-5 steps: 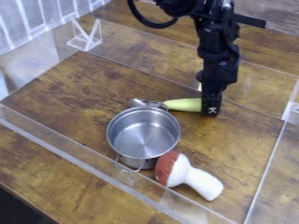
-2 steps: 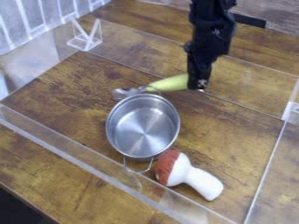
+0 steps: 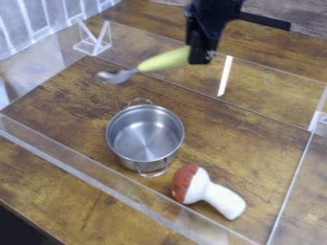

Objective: Move the green spoon to the left

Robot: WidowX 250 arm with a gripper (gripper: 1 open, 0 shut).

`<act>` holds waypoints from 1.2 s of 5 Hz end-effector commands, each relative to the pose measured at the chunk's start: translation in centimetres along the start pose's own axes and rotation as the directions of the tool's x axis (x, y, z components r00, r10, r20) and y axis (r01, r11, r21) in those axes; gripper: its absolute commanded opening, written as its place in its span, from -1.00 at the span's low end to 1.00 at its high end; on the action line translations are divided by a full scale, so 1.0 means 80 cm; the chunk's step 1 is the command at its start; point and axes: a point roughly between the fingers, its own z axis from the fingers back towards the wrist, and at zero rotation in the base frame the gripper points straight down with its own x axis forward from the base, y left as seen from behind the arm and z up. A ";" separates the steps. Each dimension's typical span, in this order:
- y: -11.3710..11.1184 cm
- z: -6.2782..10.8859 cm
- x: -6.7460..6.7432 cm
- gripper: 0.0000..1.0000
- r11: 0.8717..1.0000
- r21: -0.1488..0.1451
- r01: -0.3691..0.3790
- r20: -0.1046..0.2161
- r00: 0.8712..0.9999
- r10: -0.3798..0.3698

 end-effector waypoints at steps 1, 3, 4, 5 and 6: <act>0.018 0.012 -0.053 -1.00 0.988 0.076 -0.137 0.027 0.990 0.135; 0.063 -0.007 -0.140 -1.00 0.961 0.093 -0.262 0.006 0.965 0.263; 0.066 -0.023 -0.159 -1.00 0.953 0.105 -0.283 0.034 0.959 0.281; 0.067 -0.023 -0.154 -1.00 0.955 0.103 -0.279 0.048 0.960 0.275; 0.066 -0.021 -0.146 1.00 0.960 0.098 -0.261 0.063 0.965 0.256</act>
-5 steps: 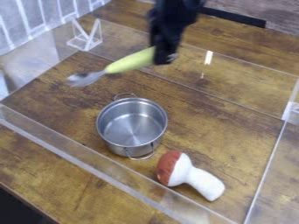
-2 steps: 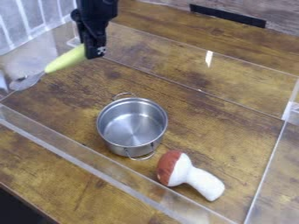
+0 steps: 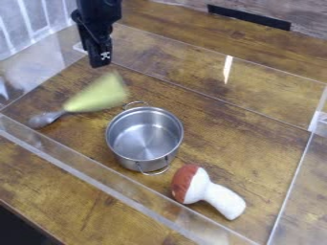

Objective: Move the green spoon to the left

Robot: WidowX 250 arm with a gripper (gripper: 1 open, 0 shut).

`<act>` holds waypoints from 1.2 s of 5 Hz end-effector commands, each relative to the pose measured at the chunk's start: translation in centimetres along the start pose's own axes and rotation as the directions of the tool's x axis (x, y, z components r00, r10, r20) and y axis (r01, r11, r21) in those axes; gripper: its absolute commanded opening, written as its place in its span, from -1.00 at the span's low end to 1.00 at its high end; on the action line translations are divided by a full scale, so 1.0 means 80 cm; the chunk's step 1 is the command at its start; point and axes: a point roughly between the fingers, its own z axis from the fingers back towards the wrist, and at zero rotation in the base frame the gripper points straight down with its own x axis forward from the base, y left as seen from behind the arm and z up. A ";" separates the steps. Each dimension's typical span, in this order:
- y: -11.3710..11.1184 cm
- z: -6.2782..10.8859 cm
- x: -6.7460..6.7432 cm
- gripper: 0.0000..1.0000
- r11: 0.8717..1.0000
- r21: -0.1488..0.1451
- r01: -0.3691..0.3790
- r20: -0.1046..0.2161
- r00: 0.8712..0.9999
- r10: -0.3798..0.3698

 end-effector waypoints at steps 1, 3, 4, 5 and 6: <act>0.009 0.047 0.015 -1.00 0.997 0.075 0.002 0.082 0.997 -0.009; 0.012 0.008 -0.015 1.00 0.994 0.035 0.099 0.112 0.988 -0.103; 0.009 -0.016 -0.028 1.00 0.992 0.013 0.126 0.123 0.984 -0.127; 0.004 -0.039 -0.038 1.00 0.988 -0.006 0.155 0.134 0.979 -0.152; 0.000 -0.064 -0.046 1.00 0.984 -0.026 0.179 0.145 0.974 -0.173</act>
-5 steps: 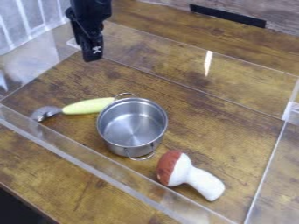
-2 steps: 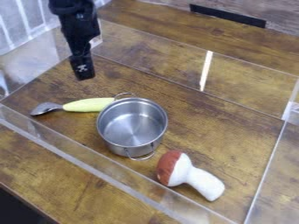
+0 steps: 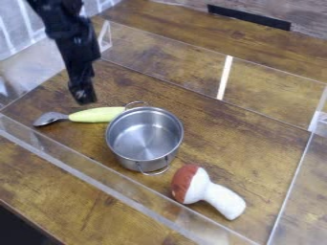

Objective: Move the green spoon to the left

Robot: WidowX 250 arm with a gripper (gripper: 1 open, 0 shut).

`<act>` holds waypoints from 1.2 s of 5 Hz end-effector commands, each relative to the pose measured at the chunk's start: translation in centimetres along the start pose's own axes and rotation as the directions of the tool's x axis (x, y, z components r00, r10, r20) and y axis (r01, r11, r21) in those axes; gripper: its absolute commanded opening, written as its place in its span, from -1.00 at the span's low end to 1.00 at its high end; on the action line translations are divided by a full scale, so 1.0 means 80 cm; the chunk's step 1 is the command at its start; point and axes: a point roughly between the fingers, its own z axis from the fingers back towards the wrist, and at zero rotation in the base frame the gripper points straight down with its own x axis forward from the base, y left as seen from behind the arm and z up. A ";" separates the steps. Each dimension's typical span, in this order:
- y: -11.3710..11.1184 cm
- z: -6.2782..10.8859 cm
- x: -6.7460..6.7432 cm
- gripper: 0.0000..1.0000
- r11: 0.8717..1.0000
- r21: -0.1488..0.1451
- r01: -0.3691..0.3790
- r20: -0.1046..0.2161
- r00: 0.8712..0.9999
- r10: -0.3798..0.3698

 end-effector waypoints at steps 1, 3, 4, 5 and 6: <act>0.009 -0.007 -0.014 1.00 0.999 0.035 -0.018 0.019 1.000 0.017; 0.018 -0.022 -0.025 1.00 0.999 0.000 -0.048 0.022 0.999 0.048; 0.025 -0.022 -0.029 1.00 0.998 -0.020 -0.053 0.025 0.998 0.054; 0.028 -0.021 -0.037 1.00 0.998 -0.041 -0.049 0.029 0.998 0.051; 0.030 -0.019 -0.045 1.00 0.997 -0.063 -0.047 0.034 0.998 0.050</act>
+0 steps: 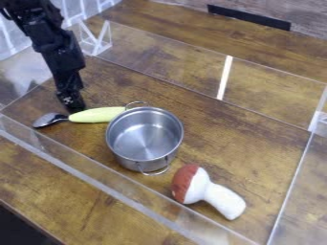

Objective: Move the green spoon to the left

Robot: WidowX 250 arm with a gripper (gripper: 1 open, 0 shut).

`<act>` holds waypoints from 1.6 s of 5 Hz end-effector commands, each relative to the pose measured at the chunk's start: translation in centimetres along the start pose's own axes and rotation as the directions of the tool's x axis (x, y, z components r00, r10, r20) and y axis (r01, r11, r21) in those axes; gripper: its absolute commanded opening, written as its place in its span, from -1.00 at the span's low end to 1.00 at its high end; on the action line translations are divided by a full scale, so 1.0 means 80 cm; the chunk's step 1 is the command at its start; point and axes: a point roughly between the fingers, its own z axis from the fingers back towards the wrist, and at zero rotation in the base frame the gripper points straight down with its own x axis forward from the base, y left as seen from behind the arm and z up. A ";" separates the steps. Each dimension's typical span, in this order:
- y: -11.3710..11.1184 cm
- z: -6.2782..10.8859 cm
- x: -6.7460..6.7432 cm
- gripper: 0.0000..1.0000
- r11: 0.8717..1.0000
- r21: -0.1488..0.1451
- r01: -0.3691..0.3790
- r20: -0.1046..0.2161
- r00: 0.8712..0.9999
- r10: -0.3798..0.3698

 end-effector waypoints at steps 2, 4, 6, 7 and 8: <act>0.008 0.017 -0.021 1.00 0.999 -0.017 0.049 0.020 0.999 -0.049; 0.014 0.026 -0.034 1.00 0.996 -0.051 0.078 0.037 0.996 -0.076; 0.018 0.030 -0.041 -1.00 0.998 -0.060 0.026 0.040 0.999 -0.023; 0.015 0.030 -0.040 1.00 0.998 -0.057 -0.035 0.037 0.999 0.037; 0.018 0.031 -0.041 1.00 0.995 -0.062 -0.083 0.035 0.996 0.085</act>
